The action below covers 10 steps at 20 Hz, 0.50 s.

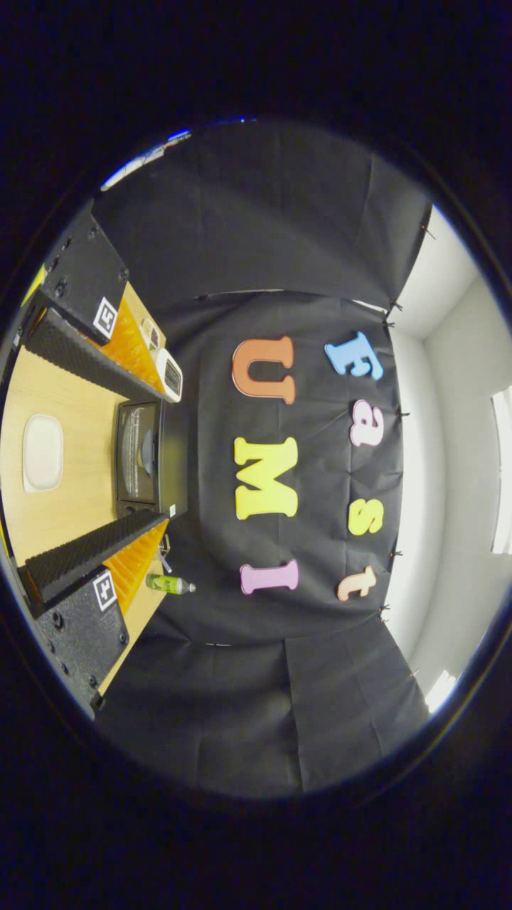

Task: Open the toaster oven, put the food inside, and close the toaster oven door.

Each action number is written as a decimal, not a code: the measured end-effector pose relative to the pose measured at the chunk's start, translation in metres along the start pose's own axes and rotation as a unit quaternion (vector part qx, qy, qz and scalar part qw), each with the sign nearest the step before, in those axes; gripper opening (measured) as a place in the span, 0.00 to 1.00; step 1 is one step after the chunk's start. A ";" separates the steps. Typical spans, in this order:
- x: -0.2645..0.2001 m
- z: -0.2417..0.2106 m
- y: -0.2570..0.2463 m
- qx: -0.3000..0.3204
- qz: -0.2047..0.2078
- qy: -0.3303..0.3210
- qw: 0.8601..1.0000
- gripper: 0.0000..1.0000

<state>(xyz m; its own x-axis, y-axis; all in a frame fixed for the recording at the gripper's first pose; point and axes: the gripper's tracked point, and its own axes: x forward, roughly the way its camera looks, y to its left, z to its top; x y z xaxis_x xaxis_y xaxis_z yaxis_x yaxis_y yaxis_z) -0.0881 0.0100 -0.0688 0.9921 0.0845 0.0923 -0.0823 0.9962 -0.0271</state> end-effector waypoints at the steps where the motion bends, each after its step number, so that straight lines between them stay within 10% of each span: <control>1: -0.001 0.002 -0.007 -0.001 -0.007 -0.001 1.000 1.00; 10: -0.009 0.006 -0.022 0.002 -0.020 -0.019 1.000 1.00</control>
<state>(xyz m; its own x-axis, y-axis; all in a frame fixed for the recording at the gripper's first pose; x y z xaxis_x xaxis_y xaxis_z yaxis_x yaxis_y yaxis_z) -0.0954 -0.0124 -0.0629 0.9903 0.0446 0.1316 -0.0426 0.9989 -0.0183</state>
